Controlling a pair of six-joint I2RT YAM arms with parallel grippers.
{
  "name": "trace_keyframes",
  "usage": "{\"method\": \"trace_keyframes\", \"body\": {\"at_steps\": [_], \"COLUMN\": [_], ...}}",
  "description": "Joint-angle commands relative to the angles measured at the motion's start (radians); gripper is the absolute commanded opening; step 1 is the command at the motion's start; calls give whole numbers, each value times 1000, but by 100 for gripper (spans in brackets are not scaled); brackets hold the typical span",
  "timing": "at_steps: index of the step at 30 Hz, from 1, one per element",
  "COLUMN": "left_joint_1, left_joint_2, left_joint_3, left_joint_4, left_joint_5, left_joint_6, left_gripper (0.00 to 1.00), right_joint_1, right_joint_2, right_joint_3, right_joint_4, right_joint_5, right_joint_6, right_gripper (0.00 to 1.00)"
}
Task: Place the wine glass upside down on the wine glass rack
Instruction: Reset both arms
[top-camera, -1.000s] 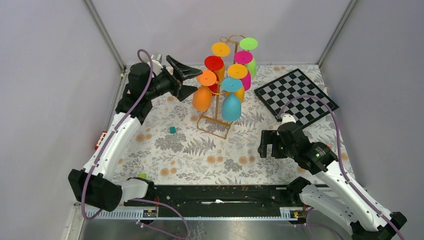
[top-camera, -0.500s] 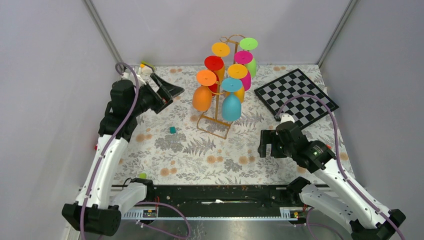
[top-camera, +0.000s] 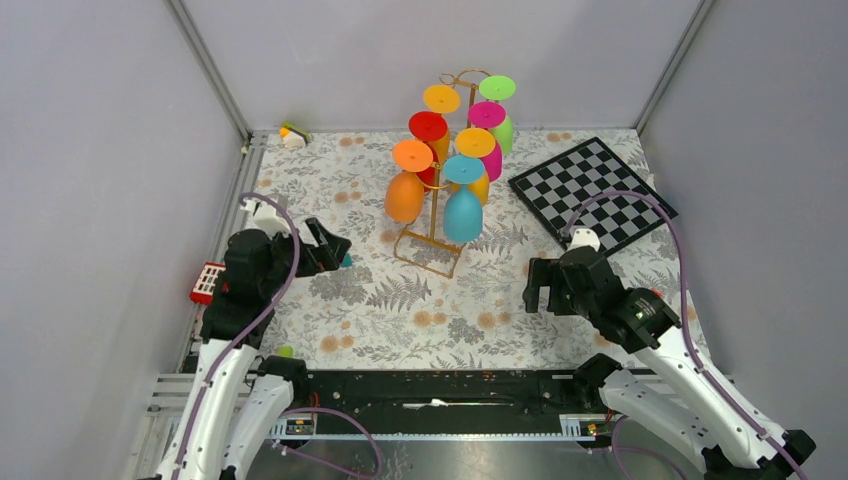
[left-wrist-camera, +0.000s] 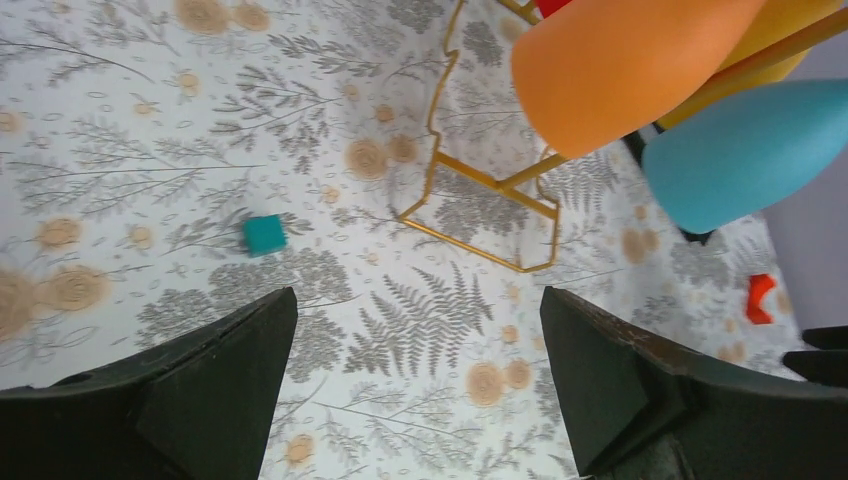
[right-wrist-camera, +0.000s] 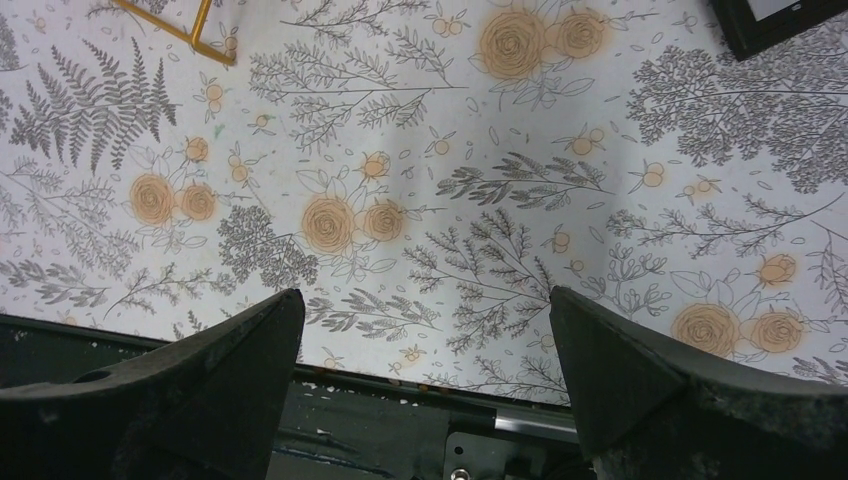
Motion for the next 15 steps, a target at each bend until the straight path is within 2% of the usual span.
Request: {"method": "trace_keyframes", "body": {"at_steps": [1,9,15], "left_joint_1": [6,6,5], "left_joint_2": [-78,-132,-126], "left_joint_3": [-64,-155,-247], "left_joint_4": [77,149,305], "left_joint_5": [-108,-173,-240], "left_joint_6": [114,155,136], "left_gripper": [99,99,99], "right_joint_1": [-6,-6,-6], "right_joint_2": [-19,-41,-40], "right_joint_3": [-13,-47,-114], "right_joint_4": [14,81,221], "right_joint_5": [74,193,342], "right_joint_6": [4,-9,-131], "right_gripper": [100,100,100]}}
